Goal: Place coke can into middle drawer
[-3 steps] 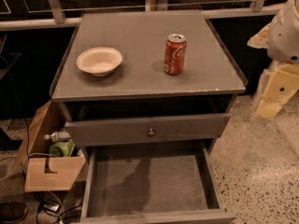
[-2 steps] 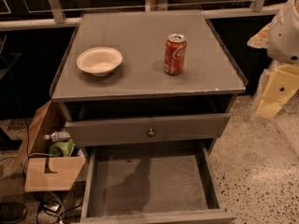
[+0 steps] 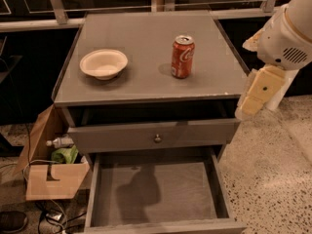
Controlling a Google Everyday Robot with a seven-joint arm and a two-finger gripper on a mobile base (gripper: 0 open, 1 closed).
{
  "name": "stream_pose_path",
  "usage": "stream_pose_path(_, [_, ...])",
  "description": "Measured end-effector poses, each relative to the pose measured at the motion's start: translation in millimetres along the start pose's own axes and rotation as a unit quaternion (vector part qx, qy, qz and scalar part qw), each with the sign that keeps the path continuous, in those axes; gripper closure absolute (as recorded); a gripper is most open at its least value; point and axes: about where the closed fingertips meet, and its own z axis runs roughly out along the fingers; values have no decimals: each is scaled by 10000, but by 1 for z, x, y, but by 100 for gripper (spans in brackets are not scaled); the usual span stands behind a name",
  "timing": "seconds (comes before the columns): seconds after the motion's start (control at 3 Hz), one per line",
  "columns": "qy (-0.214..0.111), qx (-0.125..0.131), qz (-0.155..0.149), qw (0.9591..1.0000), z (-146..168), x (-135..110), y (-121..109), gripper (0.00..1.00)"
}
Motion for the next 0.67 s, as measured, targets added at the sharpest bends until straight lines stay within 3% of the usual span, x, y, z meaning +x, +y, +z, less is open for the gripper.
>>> stream_pose_path(0.33, [-235,48,81,9997,24,-16,-20,0])
stream_pose_path(0.67, [-235,48,81,9997,24,-16,-20,0])
